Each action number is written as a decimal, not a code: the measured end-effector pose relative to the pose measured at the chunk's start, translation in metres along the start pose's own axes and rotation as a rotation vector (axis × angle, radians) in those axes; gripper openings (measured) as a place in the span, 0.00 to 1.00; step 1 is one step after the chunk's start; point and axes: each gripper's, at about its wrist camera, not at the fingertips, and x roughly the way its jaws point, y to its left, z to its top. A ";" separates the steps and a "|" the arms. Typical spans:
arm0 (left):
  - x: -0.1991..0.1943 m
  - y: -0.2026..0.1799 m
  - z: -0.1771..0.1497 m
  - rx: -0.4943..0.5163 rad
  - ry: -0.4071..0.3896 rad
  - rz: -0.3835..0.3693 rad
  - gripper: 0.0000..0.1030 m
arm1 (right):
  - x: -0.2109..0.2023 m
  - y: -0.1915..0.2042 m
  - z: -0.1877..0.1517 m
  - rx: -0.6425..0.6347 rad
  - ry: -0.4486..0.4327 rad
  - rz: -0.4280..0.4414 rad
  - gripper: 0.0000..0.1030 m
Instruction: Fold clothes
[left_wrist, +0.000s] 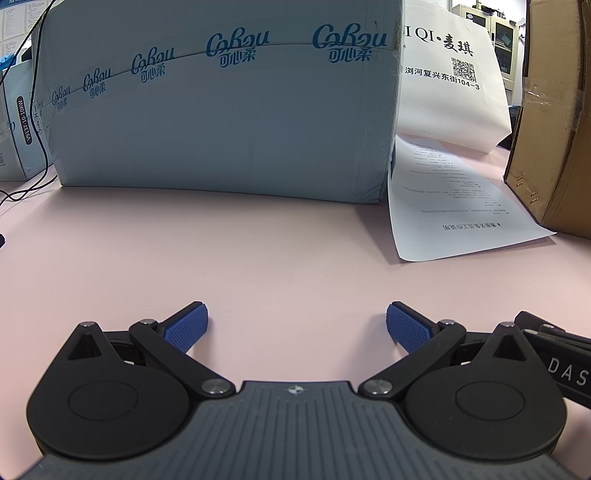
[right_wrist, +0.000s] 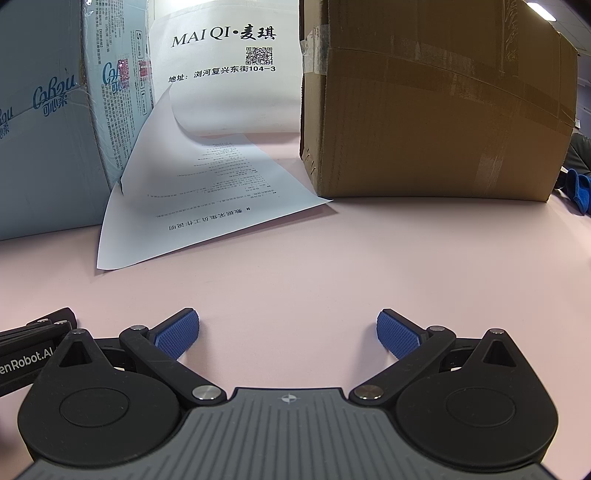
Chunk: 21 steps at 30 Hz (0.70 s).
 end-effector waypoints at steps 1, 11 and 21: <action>0.000 0.000 0.000 0.000 0.000 0.000 1.00 | 0.000 0.000 0.000 0.000 0.000 0.000 1.00; 0.000 0.000 0.000 0.000 0.000 0.000 1.00 | 0.000 0.000 0.000 0.000 0.000 0.000 1.00; 0.000 0.000 0.000 0.000 0.000 0.000 1.00 | -0.001 -0.001 0.000 0.000 0.000 0.000 1.00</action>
